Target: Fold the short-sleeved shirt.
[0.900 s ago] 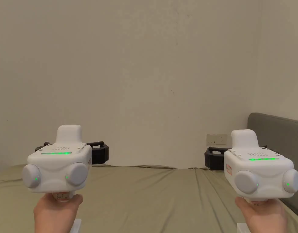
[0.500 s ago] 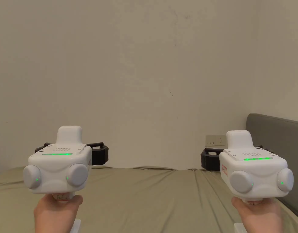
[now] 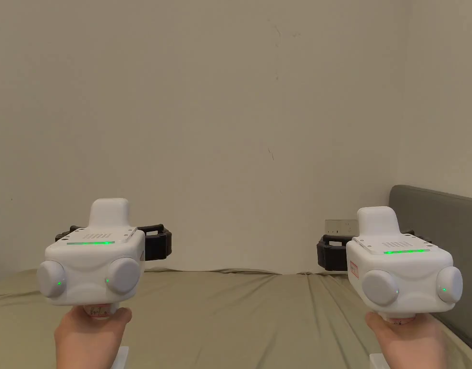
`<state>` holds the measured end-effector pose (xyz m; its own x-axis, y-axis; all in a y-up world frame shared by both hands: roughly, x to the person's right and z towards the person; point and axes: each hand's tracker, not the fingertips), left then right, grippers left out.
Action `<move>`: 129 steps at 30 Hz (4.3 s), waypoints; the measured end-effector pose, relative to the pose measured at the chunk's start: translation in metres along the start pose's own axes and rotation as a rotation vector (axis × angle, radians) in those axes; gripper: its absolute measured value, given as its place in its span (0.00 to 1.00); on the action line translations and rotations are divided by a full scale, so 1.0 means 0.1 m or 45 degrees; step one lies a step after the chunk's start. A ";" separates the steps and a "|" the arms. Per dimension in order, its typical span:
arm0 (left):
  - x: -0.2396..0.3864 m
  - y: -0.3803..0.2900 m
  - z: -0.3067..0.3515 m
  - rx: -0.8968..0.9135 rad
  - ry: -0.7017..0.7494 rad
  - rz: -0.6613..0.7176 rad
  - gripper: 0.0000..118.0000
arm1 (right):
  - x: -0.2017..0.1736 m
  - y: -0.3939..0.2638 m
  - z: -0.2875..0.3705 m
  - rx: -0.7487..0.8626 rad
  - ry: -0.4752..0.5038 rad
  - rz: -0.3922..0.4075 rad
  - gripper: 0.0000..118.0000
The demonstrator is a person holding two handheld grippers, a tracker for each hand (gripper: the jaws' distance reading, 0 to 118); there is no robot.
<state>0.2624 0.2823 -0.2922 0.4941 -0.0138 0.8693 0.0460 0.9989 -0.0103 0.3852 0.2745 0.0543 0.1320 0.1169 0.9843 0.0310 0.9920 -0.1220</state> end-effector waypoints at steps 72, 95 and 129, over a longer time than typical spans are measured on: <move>0.00 -0.05 -0.03 -0.007 -0.027 -0.008 1.00 | 0.00 -0.06 -0.03 0.007 0.015 -0.055 1.00; 0.09 -0.12 0.07 0.036 -0.106 -0.152 0.00 | -0.04 -0.22 0.06 0.050 -0.044 0.003 0.72; -2.76 -0.84 1.27 -0.293 0.566 0.035 0.00 | -3.40 -0.50 0.77 -0.116 0.911 0.006 0.02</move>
<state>0.0121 0.2080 -0.4683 0.8177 -0.0551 0.5731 0.1931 0.9640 -0.1828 0.2627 0.1890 -0.2642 0.7478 0.0312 0.6631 0.1071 0.9801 -0.1669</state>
